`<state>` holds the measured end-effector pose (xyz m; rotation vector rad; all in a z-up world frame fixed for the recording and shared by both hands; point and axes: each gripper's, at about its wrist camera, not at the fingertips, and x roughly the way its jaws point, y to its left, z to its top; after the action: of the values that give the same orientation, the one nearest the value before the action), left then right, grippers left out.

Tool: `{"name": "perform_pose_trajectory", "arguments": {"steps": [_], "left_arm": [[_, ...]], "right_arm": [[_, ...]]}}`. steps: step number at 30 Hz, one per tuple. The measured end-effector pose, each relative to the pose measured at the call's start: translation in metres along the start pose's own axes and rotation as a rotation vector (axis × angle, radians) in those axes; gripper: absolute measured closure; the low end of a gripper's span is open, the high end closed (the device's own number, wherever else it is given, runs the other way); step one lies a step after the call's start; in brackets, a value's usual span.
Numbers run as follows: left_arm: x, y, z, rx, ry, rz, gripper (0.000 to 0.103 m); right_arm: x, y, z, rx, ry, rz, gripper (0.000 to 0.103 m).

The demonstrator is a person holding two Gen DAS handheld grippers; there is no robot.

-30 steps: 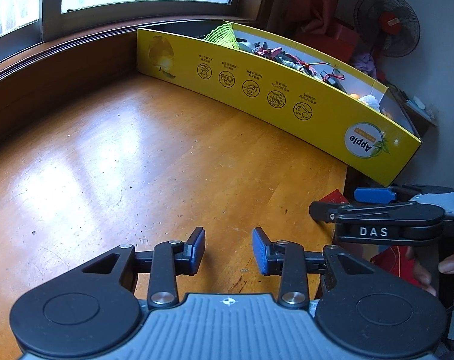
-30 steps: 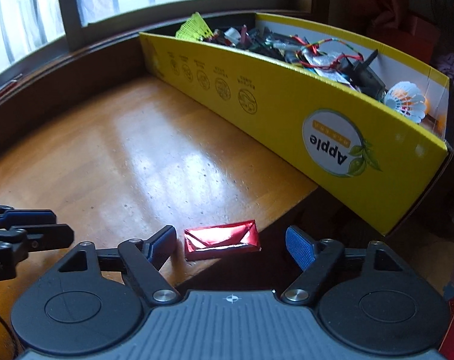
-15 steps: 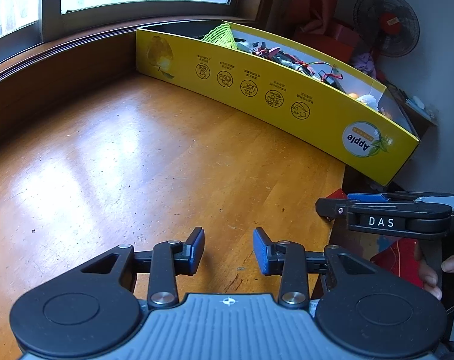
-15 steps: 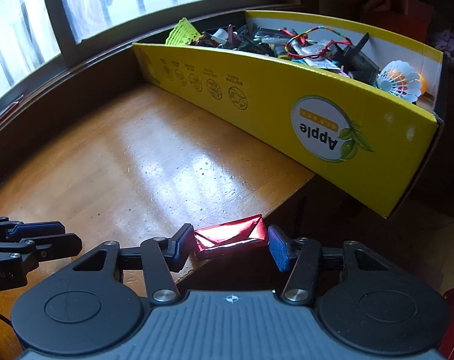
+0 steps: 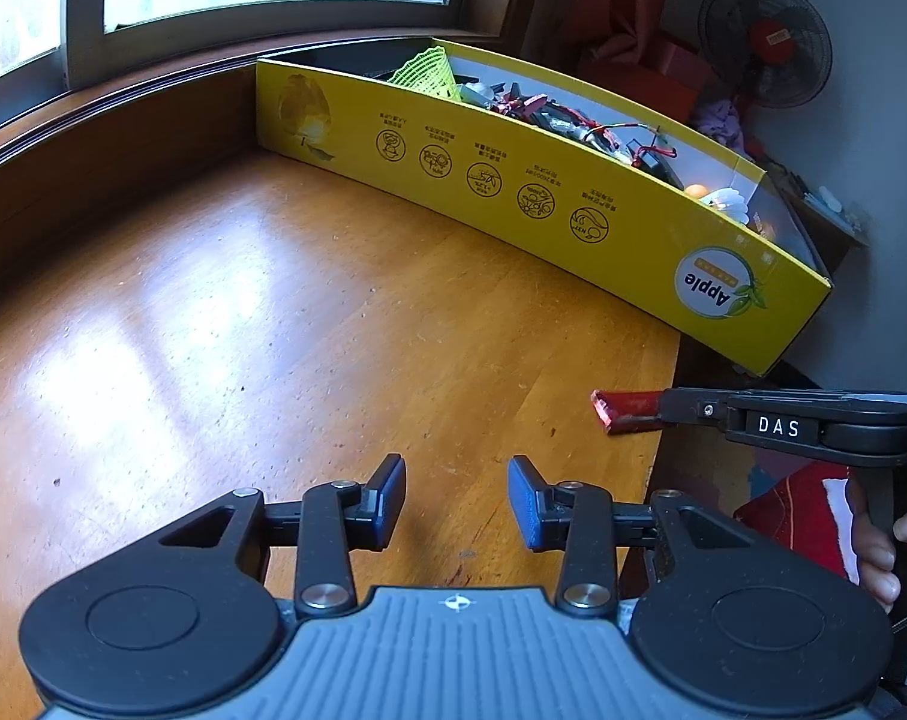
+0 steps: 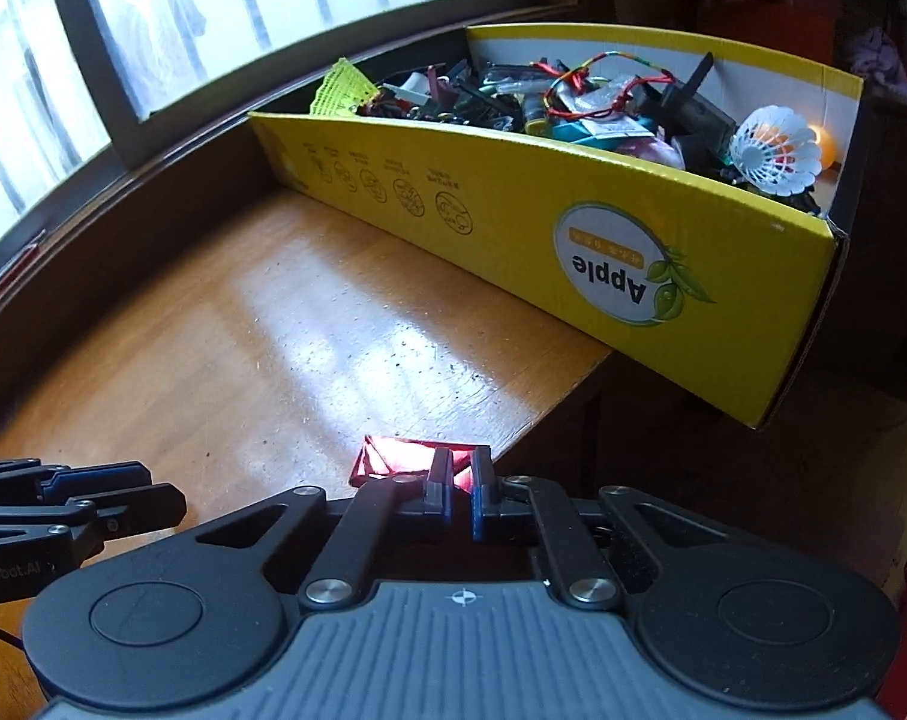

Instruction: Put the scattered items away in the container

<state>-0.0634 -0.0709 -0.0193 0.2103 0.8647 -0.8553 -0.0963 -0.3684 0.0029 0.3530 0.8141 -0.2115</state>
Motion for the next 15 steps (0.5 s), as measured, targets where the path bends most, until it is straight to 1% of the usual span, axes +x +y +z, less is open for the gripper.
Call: {"name": "perform_pose_trajectory", "arguments": {"steps": [1,3,4,6,7,8,9,10,12,13,14,15], "left_arm": [[0.001,0.000,0.002,0.004,0.000,0.001,0.061],[0.002,-0.001,0.004,0.008,-0.001,0.000,0.060],[0.003,-0.001,0.005,0.007,-0.001,-0.001,0.058],[0.006,0.000,0.008,0.000,0.002,-0.005,0.056],[0.008,0.000,0.010,0.000,0.004,-0.007,0.056],[0.010,-0.002,0.013,0.007,0.006,-0.002,0.056],[0.011,-0.004,0.015,0.018,0.002,0.010,0.056],[0.011,-0.005,0.017,0.025,-0.007,0.029,0.056],[0.011,-0.005,0.021,0.026,-0.033,0.056,0.053],[0.011,-0.004,0.024,0.024,-0.039,0.072,0.052],[0.011,-0.003,0.027,0.028,-0.041,0.091,0.052],[0.011,-0.001,0.030,0.035,-0.043,0.103,0.052]], "right_arm": [[0.000,-0.001,0.001,0.012,-0.002,0.000,0.094],[-0.002,-0.004,0.003,0.038,-0.002,0.003,0.088],[-0.002,-0.005,0.005,0.048,-0.001,0.005,0.088],[-0.002,-0.006,0.007,0.066,0.001,0.006,0.075],[-0.003,-0.006,0.009,0.078,-0.004,0.001,0.071],[-0.003,-0.007,0.009,0.092,-0.013,-0.001,0.064],[-0.004,-0.007,0.009,0.107,-0.021,-0.002,0.054],[-0.004,-0.007,0.010,0.123,-0.025,-0.010,0.049],[-0.004,-0.007,0.011,0.164,-0.038,-0.029,0.035],[-0.003,-0.008,0.011,0.177,-0.045,-0.027,0.032],[-0.002,-0.010,0.010,0.187,-0.051,-0.025,0.025],[-0.001,-0.012,0.008,0.202,-0.048,-0.038,0.025]]}}
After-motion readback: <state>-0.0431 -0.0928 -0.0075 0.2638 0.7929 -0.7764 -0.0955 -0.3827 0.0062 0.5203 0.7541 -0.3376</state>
